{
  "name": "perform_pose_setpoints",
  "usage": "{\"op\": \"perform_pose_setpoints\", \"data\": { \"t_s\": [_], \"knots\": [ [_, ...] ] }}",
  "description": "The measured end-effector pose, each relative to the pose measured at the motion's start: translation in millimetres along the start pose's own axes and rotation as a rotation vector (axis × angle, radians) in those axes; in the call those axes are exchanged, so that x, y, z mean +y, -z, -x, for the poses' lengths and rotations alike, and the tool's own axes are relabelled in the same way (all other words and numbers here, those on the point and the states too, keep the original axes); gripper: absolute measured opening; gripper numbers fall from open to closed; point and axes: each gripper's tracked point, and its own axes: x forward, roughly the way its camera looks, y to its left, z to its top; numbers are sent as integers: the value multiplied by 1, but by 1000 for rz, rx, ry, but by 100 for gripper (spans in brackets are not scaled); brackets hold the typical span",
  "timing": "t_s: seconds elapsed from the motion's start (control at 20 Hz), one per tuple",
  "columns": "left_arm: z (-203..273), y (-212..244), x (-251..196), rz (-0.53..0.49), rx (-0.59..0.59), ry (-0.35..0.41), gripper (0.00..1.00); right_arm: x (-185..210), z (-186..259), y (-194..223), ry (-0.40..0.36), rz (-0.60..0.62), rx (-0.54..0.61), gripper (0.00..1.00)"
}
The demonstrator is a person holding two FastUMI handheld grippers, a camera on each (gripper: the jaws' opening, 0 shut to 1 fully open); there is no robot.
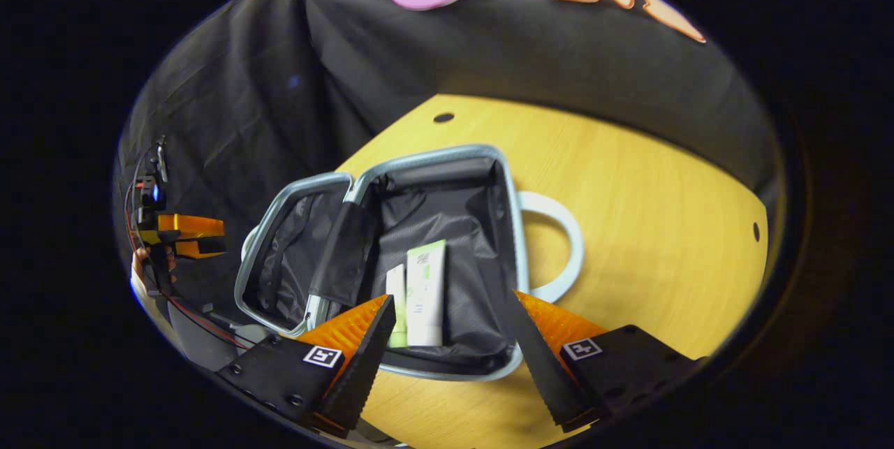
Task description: First open the suitcase, pack the skin care products into it, and then close the suitcase.
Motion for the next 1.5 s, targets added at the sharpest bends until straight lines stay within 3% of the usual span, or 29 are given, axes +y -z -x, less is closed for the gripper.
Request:
{"op": "perform_pose_setpoints", "data": {
  "t_s": [0.05,0.4,0.55,0.8,0.85,0.9,0.95,1.15,1.35,1.4,1.5],
  "knots": [
    [-3,-4,16,12,-4,-15,91,-7,15,-4,18,-8,-46,98],
    [-38,-9,78,48,44,-107,91,-81,101,-11,209,-148,-260,98],
    [-54,-5,90,70,66,-116,88,-107,129,1,299,-188,-293,98],
    [-74,-3,103,136,77,-109,80,-130,160,24,376,-243,-300,98],
    [-77,-4,105,146,76,-113,76,-131,163,27,384,-254,-297,98],
    [-82,-1,107,150,82,-116,64,-130,167,30,383,-266,-297,94],
    [-81,0,103,160,80,-96,53,-130,170,32,383,-274,-298,98],
    [-81,3,99,134,101,-70,15,-127,170,43,416,-266,-285,98],
    [-72,-4,84,101,74,-36,6,-127,174,48,411,-293,-300,98],
    [-68,-6,81,88,67,-27,4,-127,175,50,409,-304,-302,94],
    [-59,-8,74,65,63,-22,3,-130,177,51,409,-322,-310,98]
  ]
}}
